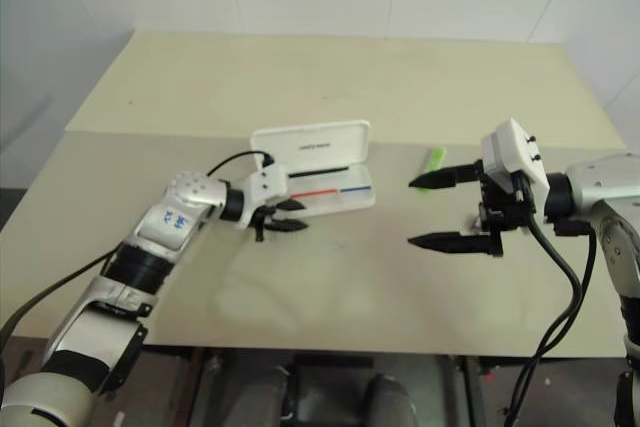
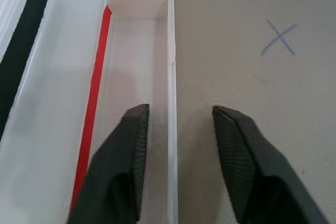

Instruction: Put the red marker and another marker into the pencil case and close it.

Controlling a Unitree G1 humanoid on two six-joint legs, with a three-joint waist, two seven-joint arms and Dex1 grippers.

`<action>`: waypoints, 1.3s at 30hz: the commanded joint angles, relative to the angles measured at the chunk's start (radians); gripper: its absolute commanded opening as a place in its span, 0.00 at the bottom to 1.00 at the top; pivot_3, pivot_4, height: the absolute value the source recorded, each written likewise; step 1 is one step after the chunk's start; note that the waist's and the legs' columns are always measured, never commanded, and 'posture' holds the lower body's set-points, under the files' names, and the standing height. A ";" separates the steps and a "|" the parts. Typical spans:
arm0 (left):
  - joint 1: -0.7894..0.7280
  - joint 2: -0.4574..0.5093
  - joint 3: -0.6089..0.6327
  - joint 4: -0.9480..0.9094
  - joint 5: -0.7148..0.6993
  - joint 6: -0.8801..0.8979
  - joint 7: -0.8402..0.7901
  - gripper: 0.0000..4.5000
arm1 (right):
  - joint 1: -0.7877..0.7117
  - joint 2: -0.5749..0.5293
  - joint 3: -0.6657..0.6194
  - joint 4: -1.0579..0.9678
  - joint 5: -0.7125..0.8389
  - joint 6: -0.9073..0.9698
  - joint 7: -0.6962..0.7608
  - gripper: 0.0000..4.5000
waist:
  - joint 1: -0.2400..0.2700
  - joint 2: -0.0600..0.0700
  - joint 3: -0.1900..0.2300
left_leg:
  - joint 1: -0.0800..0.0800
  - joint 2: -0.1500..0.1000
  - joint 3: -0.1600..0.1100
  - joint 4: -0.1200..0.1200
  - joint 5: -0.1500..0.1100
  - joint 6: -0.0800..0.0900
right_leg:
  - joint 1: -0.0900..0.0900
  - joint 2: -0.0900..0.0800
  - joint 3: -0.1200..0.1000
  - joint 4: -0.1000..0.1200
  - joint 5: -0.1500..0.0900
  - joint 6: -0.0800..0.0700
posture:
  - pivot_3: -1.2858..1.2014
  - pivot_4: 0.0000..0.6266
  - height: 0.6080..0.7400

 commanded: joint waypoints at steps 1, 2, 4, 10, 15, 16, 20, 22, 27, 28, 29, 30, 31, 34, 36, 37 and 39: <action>0.000 0.000 -0.003 0.019 0.015 0.019 -0.004 0.16 | -0.013 -0.021 -0.035 -0.022 0.016 -0.003 -0.002 1.00 | 0.000 0.000 0.000 | 0.000 0.000 0.000 0.000 0.000 0.000 | 0.000 0.000 0.000 0.000 0.000 0.000 | 0.52 0.24 1.00; 0.000 0.001 0.001 0.014 0.015 0.014 -0.004 0.09 | -0.011 -0.026 -0.036 -0.025 0.024 0.006 0.006 1.00 | 0.000 0.000 0.000 | 0.000 0.000 0.000 0.001 0.000 0.000 | 0.000 0.000 0.000 0.000 0.000 0.000 | 0.52 0.24 1.00; 0.004 0.003 0.010 -0.007 0.006 0.008 -0.013 0.00 | -0.006 -0.035 -0.041 -0.031 0.036 0.017 0.017 1.00 | 0.000 0.000 0.000 | 0.000 0.000 0.000 0.001 -0.001 0.000 | 0.000 0.000 0.000 0.000 0.000 0.000 | 0.52 0.24 1.00; 0.064 0.025 0.020 -0.295 -0.070 0.091 -0.074 0.00 | -0.008 -0.050 -0.044 -0.021 0.032 0.013 0.021 1.00 | 0.000 0.000 0.000 | 0.000 0.000 0.000 0.001 -0.002 0.001 | 0.000 0.000 0.000 -0.001 0.000 0.000 | 0.52 0.24 1.00; 0.164 0.046 -0.053 -0.566 -0.073 0.177 -0.088 0.00 | 0.002 -0.049 -0.045 -0.028 0.034 0.013 0.015 1.00 | 0.000 0.000 0.000 | -0.001 0.000 0.000 0.001 -0.002 0.001 | 0.001 0.000 0.000 -0.001 0.000 0.000 | 0.52 0.24 1.00; 0.180 0.051 -0.072 -0.593 -0.062 0.185 -0.083 0.00 | 0.003 -0.048 -0.045 -0.030 0.035 0.013 0.014 1.00 | 0.000 0.000 0.000 | 0.000 0.000 0.000 0.002 -0.002 0.001 | 0.001 0.000 0.000 -0.002 0.000 0.000 | 0.52 0.24 1.00; 0.221 0.062 -0.135 -0.613 0.011 0.208 -0.028 0.00 | 0.009 -0.050 -0.050 -0.036 0.039 0.015 0.014 1.00 | 0.001 0.000 0.000 | 0.000 0.000 0.000 0.002 -0.002 0.001 | 0.002 0.000 0.000 -0.003 0.000 0.000 | 0.52 0.24 1.00; 0.239 0.060 -0.145 -0.638 0.020 0.251 -0.005 0.00 | 0.015 -0.054 -0.055 -0.039 0.041 0.016 0.016 1.00 | 0.001 0.000 0.000 | 0.000 0.000 -0.001 0.002 -0.002 0.001 | 0.002 0.000 0.000 -0.003 0.000 0.000 | 0.52 0.24 1.00; 0.263 0.052 -0.165 -0.673 0.051 0.324 0.061 0.00 | 0.027 -0.058 -0.061 -0.043 0.046 0.015 0.013 1.00 | 0.001 0.000 0.000 | 0.000 0.000 -0.001 0.002 -0.003 0.001 | 0.002 0.000 0.000 -0.003 0.000 0.000 | 0.52 0.24 1.00; 0.268 0.044 -0.166 -0.681 0.049 0.343 0.074 0.00 | 0.028 -0.058 -0.060 -0.043 0.045 0.015 0.013 1.00 | 0.001 0.000 0.000 | 0.000 0.000 -0.001 0.003 -0.003 0.001 | 0.002 0.000 0.000 -0.003 0.000 0.000 | 0.52 0.24 1.00; 0.273 0.039 -0.166 -0.689 0.047 0.358 0.086 0.00 | 0.029 -0.057 -0.060 -0.043 0.044 0.014 0.013 1.00 | 0.001 0.000 0.000 | 0.001 0.000 -0.001 0.003 -0.003 0.001 | 0.002 0.000 0.000 -0.003 0.000 0.000 | 0.52 0.24 1.00; 0.279 0.034 -0.166 -0.698 0.046 0.365 0.095 0.00 | 0.028 -0.056 -0.059 -0.041 0.043 0.013 0.014 1.00 | 0.001 0.000 0.000 | 0.001 0.000 -0.001 0.003 -0.003 0.001 | 0.003 0.000 0.000 -0.004 0.000 0.000 | 0.52 0.24 1.00; 0.282 0.032 -0.167 -0.705 0.046 0.370 0.101 0.00 | 0.028 -0.056 -0.059 -0.040 0.042 0.013 0.016 1.00 | 0.001 0.000 0.000 | 0.001 0.000 -0.001 0.003 -0.003 0.001 | 0.003 0.000 0.000 -0.004 0.000 0.000 | 0.52 0.24 1.00; 0.290 0.024 -0.163 -0.724 0.035 0.401 0.117 0.19 | 0.019 -0.054 -0.053 -0.028 0.035 0.009 0.021 1.00 | 0.002 0.000 0.000 | 0.001 0.000 -0.001 0.003 -0.003 0.001 | 0.003 0.000 0.000 -0.004 0.000 0.000 | 0.52 0.24 1.00; 0.292 0.023 -0.158 -0.734 0.030 0.414 0.124 0.34 | 0.013 -0.051 -0.047 -0.023 0.032 0.006 0.022 1.00 | 0.002 0.000 0.000 | 0.001 0.000 -0.001 0.003 -0.003 0.001 | 0.003 0.000 0.000 -0.004 0.000 0.000 | 0.52 0.24 1.00; 0.293 0.027 -0.157 -0.740 0.028 0.414 0.124 0.41 | 0.009 -0.049 -0.042 -0.020 0.029 0.004 0.022 1.00 | 0.002 0.000 0.000 | 0.001 0.000 -0.001 0.003 -0.003 0.001 | 0.003 0.000 0.000 -0.004 0.000 0.000 | 0.52 0.24 1.00; 0.297 0.033 -0.154 -0.752 0.023 0.417 0.126 0.54 | 0.003 -0.046 -0.036 -0.015 0.026 0.002 0.022 1.00 | 0.002 0.000 0.000 | 0.001 0.000 -0.001 0.003 -0.003 0.001 | 0.004 0.000 0.000 -0.004 0.000 0.000 | 0.52 0.24 1.00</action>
